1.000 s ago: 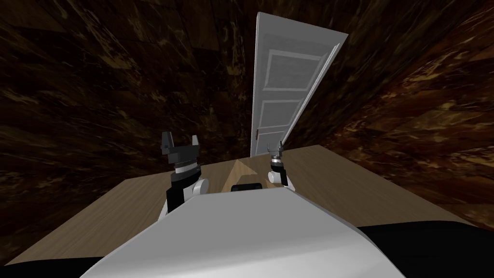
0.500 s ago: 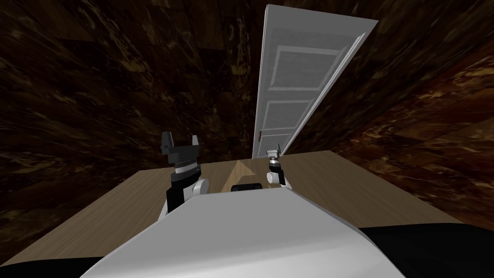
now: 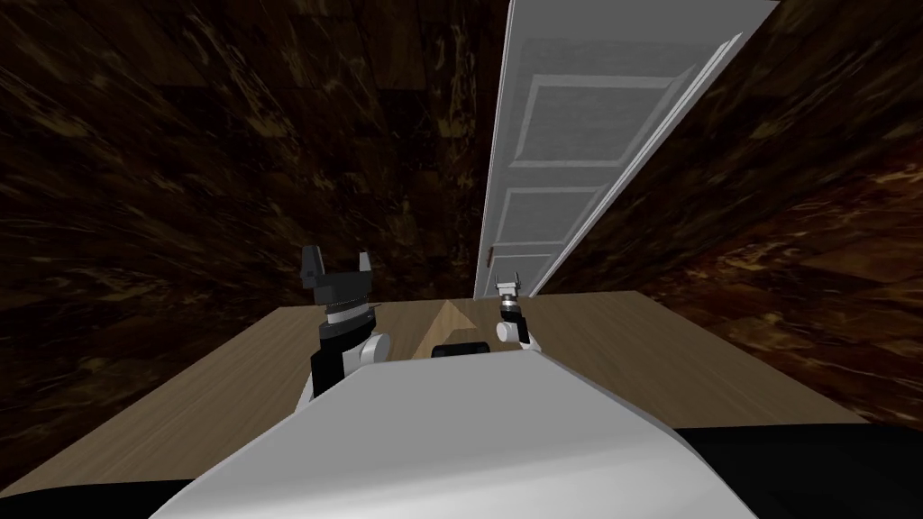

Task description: Pull the door open

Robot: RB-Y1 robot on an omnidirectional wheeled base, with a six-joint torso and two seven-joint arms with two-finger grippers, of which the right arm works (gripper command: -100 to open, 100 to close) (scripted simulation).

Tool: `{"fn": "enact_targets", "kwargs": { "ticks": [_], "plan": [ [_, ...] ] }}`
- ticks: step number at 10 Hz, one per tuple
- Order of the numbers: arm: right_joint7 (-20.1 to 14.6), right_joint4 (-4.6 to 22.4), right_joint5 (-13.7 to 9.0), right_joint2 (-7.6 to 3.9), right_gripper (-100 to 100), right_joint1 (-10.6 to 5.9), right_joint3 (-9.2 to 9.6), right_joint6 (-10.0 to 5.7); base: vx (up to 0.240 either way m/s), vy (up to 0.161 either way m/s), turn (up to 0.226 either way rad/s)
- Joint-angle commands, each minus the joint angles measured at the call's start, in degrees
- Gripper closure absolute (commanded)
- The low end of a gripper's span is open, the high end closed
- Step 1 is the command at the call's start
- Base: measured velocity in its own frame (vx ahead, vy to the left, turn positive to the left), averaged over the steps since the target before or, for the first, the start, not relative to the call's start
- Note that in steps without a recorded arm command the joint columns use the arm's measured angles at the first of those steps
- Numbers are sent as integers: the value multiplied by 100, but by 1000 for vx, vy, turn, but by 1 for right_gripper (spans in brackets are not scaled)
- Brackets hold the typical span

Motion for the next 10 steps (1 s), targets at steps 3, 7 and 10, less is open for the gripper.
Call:
{"fn": "enact_targets", "kwargs": {
  "ticks": [3, 7, 10],
  "plan": [
    [-354, 484, -365, -93, -100, -154, 127, -124, 63, -54, 114],
    [-728, 1012, -773, -185, -100, -335, 267, -243, 48, -58, 123],
    [-974, 1369, -1041, -243, -100, -454, 359, -321, 50, -49, 105]
  ]
}}
